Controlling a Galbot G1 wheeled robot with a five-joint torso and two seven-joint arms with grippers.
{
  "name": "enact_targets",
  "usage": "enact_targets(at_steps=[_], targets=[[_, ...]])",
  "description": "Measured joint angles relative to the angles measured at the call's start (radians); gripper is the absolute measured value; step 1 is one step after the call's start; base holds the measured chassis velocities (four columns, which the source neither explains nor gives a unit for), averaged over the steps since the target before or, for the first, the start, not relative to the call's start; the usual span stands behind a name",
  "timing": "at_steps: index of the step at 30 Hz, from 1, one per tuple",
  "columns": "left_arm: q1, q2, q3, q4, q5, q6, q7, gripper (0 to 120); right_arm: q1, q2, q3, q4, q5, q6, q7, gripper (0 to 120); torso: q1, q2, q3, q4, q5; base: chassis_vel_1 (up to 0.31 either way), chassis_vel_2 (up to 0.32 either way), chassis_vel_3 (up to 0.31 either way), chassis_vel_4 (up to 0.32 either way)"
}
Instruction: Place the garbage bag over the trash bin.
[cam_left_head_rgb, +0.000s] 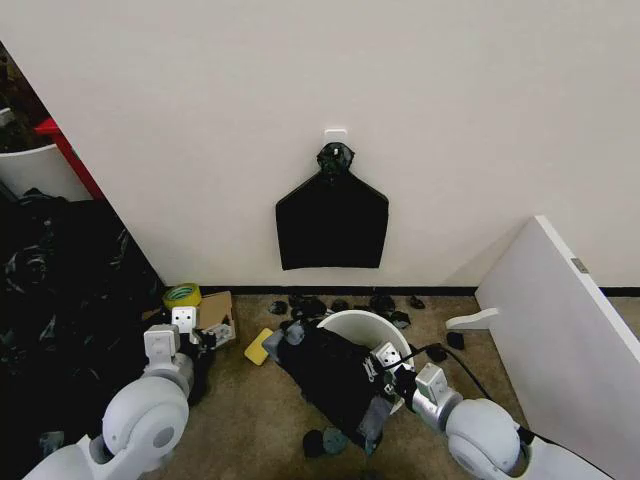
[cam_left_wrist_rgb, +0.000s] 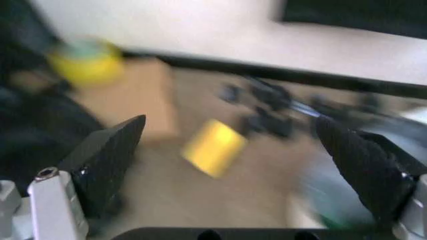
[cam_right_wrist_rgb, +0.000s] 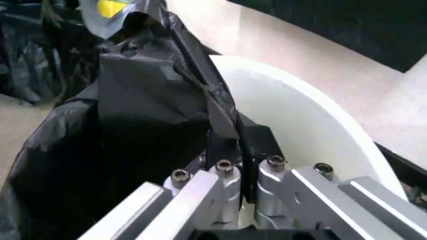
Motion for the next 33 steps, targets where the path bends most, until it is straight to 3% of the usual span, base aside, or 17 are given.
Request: enact_targets(at_steps=[1, 2, 4, 7, 12, 15, 23, 33], targets=[[0.002, -0.011, 0.007, -0.026, -0.067, 0.003, -0.005, 100, 0.000, 0.001, 0.000, 0.002, 0.002, -0.001, 0.009, 0, 0.000, 0.000, 0.000, 0.0000, 0.0000, 0.000, 0.000, 0.000, 0.000], [0.002, -0.011, 0.007, -0.026, -0.067, 0.003, -0.005, 100, 0.000, 0.001, 0.000, 0.002, 0.002, -0.001, 0.009, 0, 0.000, 0.000, 0.000, 0.0000, 0.0000, 0.000, 0.000, 0.000, 0.000], [0.002, -0.052, 0.021, -0.087, -0.234, 0.030, -0.028, 100, -0.001, 0.002, -0.002, 0.003, 0.003, -0.002, 0.025, 0, 0.000, 0.000, 0.000, -0.0001, 0.0001, 0.000, 0.000, 0.000, 0.000], [-0.010, -0.099, 0.035, -0.112, -0.305, 0.039, -0.034, 100, -0.002, 0.002, -0.003, 0.001, 0.004, -0.003, 0.034, 0, 0.000, 0.000, 0.000, 0.0000, -0.0001, 0.000, 0.000, 0.000, 0.000], [-0.018, -0.137, 0.048, -0.092, -0.320, 0.007, -0.035, 100, -0.002, -0.001, -0.003, -0.003, 0.004, -0.003, 0.034, 0, 0.000, 0.000, 0.000, 0.0000, -0.0001, 0.000, 0.000, 0.000, 0.000], [-0.022, -0.153, 0.052, -0.073, -0.391, -0.034, -0.075, 100, -0.002, -0.002, -0.003, 0.000, 0.004, -0.006, 0.037, 0, 0.000, 0.000, 0.000, 0.0000, -0.0002, 0.000, 0.000, 0.000, 0.000], [-0.005, -0.116, 0.052, -0.149, -0.497, -0.023, -0.215, 100, -0.002, -0.002, -0.011, 0.006, 0.021, -0.018, 0.058, 0, 0.000, 0.000, 0.000, 0.0001, 0.0000, 0.000, 0.000, 0.000, 0.000], [-0.105, -0.147, 0.119, -0.051, -0.545, -0.018, -0.270, 100, -0.013, 0.006, -0.014, 0.018, 0.015, -0.044, 0.086, 0, 0.000, 0.000, 0.000, 0.0000, -0.0004, 0.000, 0.000, 0.000, 0.000]])
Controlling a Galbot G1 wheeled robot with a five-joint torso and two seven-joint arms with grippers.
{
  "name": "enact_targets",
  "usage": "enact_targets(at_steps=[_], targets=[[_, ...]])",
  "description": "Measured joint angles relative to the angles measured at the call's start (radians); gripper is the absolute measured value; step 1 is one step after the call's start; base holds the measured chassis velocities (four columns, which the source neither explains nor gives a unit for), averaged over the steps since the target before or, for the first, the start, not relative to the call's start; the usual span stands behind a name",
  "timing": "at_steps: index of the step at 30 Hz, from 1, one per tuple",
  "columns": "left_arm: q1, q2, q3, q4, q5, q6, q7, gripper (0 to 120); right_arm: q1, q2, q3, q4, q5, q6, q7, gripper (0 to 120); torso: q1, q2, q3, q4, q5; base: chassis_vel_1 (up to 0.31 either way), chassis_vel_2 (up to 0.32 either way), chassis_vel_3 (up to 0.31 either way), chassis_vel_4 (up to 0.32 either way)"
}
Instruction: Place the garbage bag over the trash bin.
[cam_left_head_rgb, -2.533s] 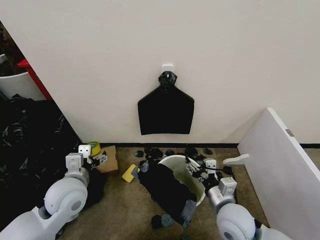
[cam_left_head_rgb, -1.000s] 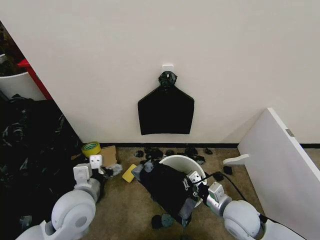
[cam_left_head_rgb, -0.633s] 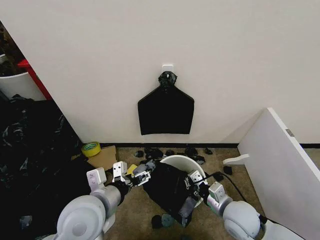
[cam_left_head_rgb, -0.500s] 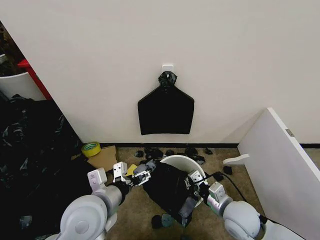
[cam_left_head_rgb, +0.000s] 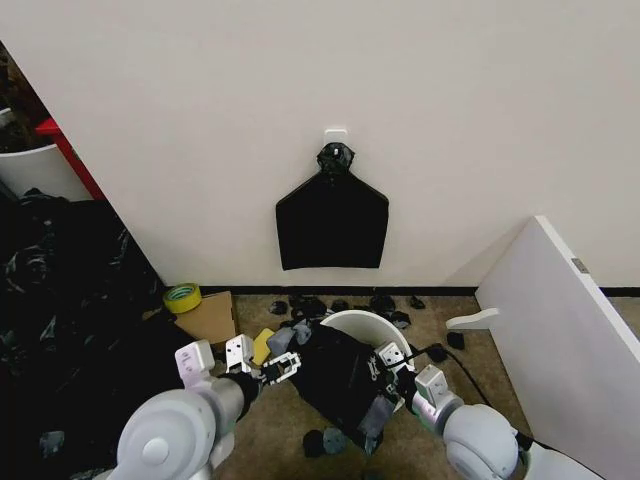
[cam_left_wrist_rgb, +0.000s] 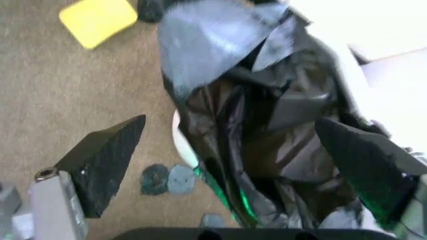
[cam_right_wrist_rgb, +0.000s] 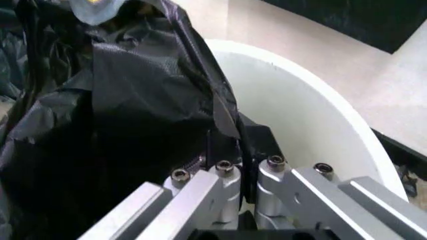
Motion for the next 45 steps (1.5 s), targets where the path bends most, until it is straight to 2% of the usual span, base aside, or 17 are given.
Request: enact_targets(at_steps=[9, 18, 28, 39, 45], targets=[[-0.122, 0.030, 0.112, 0.004, -0.115, 0.009, -0.125, 100, 0.013, 0.006, -0.004, -0.007, -0.006, -0.007, 0.013, 0, 0.000, 0.000, 0.000, 0.0000, 0.0003, 0.000, 0.000, 0.000, 0.000], [-0.129, -0.028, 0.187, 0.030, -0.134, -0.059, -0.199, 100, 0.021, -0.012, -0.007, -0.004, -0.001, -0.011, 0.014, 0, 0.000, 0.000, 0.000, 0.0000, 0.0002, 0.000, 0.000, 0.000, 0.000], [-0.125, -0.071, 0.225, 0.080, -0.078, -0.077, -0.201, 100, 0.015, -0.014, -0.007, 0.005, -0.001, -0.017, 0.013, 0, 0.000, 0.000, 0.000, 0.0000, 0.0003, 0.000, 0.000, 0.000, 0.000], [-0.180, -0.191, 0.258, 0.226, -0.013, -0.054, -0.175, 100, -0.002, -0.008, -0.001, 0.009, -0.010, -0.018, 0.011, 0, 0.000, 0.000, 0.000, -0.0001, 0.0003, 0.000, 0.000, 0.000, 0.000], [-0.196, -0.210, 0.273, 0.267, -0.004, -0.037, -0.173, 100, -0.006, -0.008, -0.001, 0.011, -0.014, -0.020, 0.010, 0, 0.000, 0.000, 0.000, 0.0000, 0.0003, 0.000, 0.000, 0.000, 0.000]])
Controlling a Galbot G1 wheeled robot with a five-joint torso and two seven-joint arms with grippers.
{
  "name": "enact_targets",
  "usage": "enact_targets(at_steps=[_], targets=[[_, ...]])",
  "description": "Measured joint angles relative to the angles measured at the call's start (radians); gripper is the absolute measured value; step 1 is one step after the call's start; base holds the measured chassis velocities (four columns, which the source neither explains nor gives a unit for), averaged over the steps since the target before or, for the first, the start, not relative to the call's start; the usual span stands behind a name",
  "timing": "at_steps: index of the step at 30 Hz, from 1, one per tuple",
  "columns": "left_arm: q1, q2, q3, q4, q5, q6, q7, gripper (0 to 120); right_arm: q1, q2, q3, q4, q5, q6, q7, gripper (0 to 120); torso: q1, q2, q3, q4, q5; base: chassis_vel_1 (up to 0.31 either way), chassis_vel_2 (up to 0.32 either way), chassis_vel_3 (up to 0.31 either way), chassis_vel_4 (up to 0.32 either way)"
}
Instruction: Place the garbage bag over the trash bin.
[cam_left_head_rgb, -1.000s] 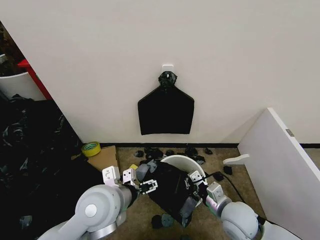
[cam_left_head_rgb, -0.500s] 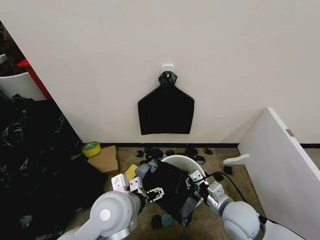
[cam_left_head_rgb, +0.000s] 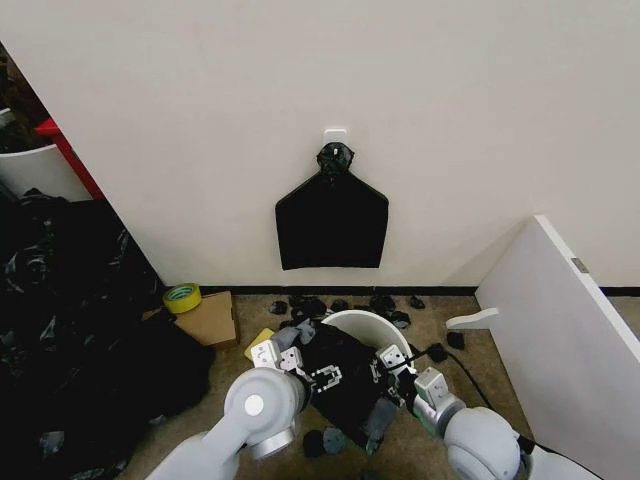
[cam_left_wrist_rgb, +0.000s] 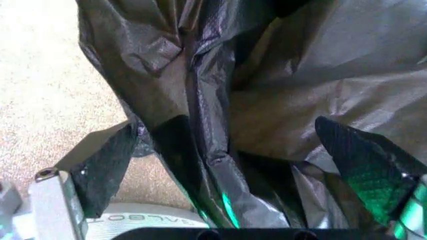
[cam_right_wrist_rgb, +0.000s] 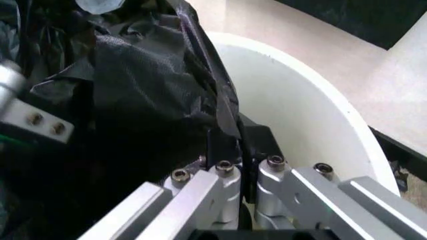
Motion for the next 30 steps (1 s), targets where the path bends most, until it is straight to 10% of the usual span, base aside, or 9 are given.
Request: enact_targets(at_steps=[14, 30], targets=[[-0.022, -0.031, 0.047, 0.095, 0.046, 0.028, 0.011, 99, -0.002, 0.006, -0.003, 0.004, -0.009, 0.002, -0.002, 0, 0.000, 0.000, 0.000, 0.0000, 0.0000, 0.000, 0.000, 0.000, 0.000], [-0.005, -0.048, 0.049, 0.124, 0.087, 0.032, 0.024, 40, -0.010, 0.004, -0.005, 0.003, -0.027, 0.010, -0.005, 0, 0.000, 0.000, 0.000, 0.0000, -0.0001, 0.000, 0.000, 0.000, 0.000]])
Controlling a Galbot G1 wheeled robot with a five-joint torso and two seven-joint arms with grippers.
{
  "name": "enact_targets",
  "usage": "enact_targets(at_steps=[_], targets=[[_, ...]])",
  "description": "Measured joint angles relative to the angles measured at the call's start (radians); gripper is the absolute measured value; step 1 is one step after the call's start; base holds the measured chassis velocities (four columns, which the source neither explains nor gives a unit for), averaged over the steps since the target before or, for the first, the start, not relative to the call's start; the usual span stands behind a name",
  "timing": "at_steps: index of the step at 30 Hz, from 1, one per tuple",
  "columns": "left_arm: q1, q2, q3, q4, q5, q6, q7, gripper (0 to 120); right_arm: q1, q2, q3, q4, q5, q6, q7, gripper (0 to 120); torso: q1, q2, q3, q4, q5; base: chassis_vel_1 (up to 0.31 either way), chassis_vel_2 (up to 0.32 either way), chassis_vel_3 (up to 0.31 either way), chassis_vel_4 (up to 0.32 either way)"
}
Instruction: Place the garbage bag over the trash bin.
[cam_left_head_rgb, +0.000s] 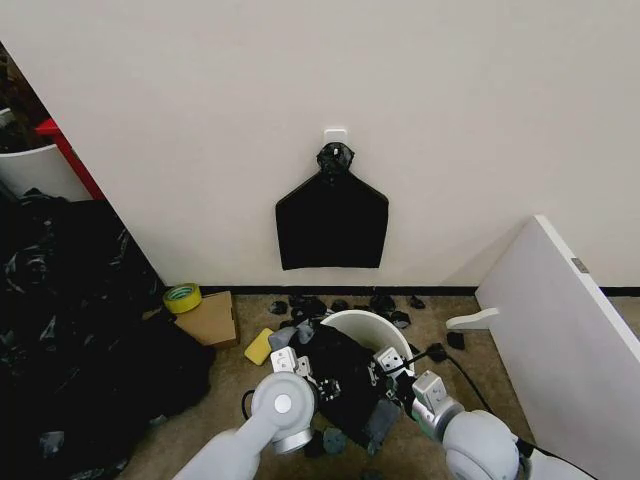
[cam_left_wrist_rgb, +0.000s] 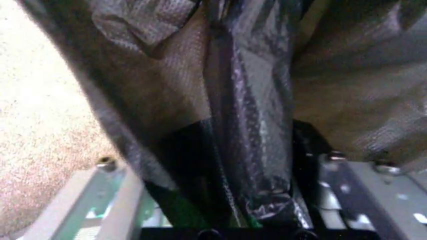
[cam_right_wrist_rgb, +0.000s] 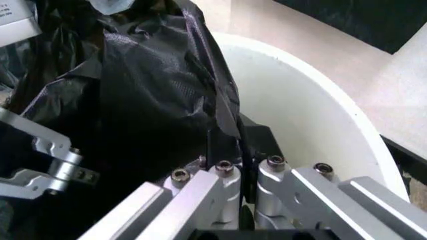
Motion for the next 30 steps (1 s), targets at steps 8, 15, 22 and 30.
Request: enact_targets(at_steps=[8, 15, 22, 30], targets=[[0.015, 0.017, -0.015, -0.029, 0.009, 0.005, 0.000, 15, -0.004, 0.002, 0.001, -0.006, -0.013, 0.016, -0.001, 0, 0.000, 0.000, 0.000, 0.0000, 0.0000, 0.000, 0.000, 0.000, 0.000], [0.038, 0.065, -0.049, -0.081, 0.005, 0.018, 0.006, 0, -0.005, 0.005, 0.005, -0.015, -0.014, 0.047, 0.003, 0, 0.000, 0.000, 0.000, 0.0000, -0.0003, 0.000, 0.000, 0.000, 0.000], [0.068, 0.161, -0.094, -0.143, 0.028, 0.051, 0.030, 0, -0.012, 0.006, 0.011, -0.015, 0.009, 0.119, 0.029, 0, 0.000, 0.000, 0.000, 0.0000, -0.0004, 0.000, 0.000, 0.000, 0.000], [0.102, 0.284, -0.177, -0.229, 0.150, 0.087, 0.108, 0, -0.074, 0.004, 0.046, 0.052, 0.042, 0.251, 0.025, 0, 0.000, 0.000, 0.000, -0.0001, -0.0003, 0.000, 0.000, 0.000, 0.000]])
